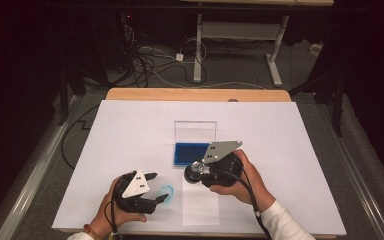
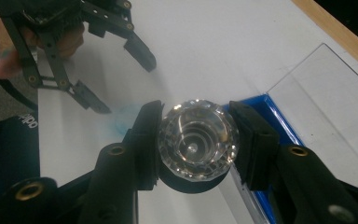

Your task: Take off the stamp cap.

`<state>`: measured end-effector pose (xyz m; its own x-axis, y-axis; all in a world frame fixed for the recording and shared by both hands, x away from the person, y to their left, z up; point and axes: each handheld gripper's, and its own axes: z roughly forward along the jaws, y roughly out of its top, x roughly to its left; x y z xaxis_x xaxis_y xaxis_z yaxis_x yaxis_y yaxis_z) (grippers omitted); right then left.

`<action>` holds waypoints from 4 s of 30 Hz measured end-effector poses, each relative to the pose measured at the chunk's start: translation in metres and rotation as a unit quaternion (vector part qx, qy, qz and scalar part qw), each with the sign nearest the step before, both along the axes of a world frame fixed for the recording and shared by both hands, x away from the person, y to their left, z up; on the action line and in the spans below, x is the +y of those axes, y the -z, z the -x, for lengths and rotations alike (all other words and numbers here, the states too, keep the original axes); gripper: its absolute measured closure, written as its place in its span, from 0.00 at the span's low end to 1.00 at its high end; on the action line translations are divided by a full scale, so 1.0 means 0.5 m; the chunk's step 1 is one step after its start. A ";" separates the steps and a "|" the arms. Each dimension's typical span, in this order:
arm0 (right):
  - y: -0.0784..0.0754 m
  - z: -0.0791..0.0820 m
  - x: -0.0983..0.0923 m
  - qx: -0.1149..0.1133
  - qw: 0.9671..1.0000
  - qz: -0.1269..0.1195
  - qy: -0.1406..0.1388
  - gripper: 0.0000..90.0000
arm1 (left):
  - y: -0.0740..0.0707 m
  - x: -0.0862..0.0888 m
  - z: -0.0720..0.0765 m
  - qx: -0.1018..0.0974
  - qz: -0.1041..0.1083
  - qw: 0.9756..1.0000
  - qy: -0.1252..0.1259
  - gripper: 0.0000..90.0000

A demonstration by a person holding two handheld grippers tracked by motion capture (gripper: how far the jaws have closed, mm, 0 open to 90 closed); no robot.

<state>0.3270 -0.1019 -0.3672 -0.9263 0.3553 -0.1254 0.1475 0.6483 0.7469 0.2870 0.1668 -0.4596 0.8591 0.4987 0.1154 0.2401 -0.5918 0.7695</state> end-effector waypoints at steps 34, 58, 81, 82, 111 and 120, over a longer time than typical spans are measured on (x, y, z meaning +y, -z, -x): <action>0.029 0.026 0.021 0.041 0.998 -0.027 -0.032 0.64 | -0.007 -0.119 -0.005 -0.036 -0.018 0.998 0.056 0.39; 0.037 0.018 0.015 0.062 0.997 -0.045 -0.018 0.64 | -0.005 -0.117 -0.011 -0.016 -0.003 0.998 0.055 0.40; 0.045 0.026 0.018 0.057 0.997 -0.053 -0.017 0.64 | -0.008 -0.113 -0.015 0.041 0.006 0.997 0.067 0.41; 0.045 0.027 0.018 0.058 0.997 -0.055 -0.016 0.64 | -0.009 -0.112 -0.015 0.040 0.006 0.997 0.067 0.41; 0.010 0.034 -0.032 0.012 0.994 -0.105 0.011 0.64 | -0.038 -0.086 -0.020 0.014 0.036 0.998 0.057 0.82; 0.017 0.030 -0.028 0.030 0.994 -0.103 0.005 0.64 | -0.015 -0.090 -0.029 -0.001 0.011 1.000 0.007 0.38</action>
<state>0.3119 -0.1160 -0.3756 -0.9265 0.3762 0.0060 0.2011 0.4816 0.8530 0.3013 0.1219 -0.4519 0.8655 0.4894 0.1064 0.2305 -0.5779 0.7829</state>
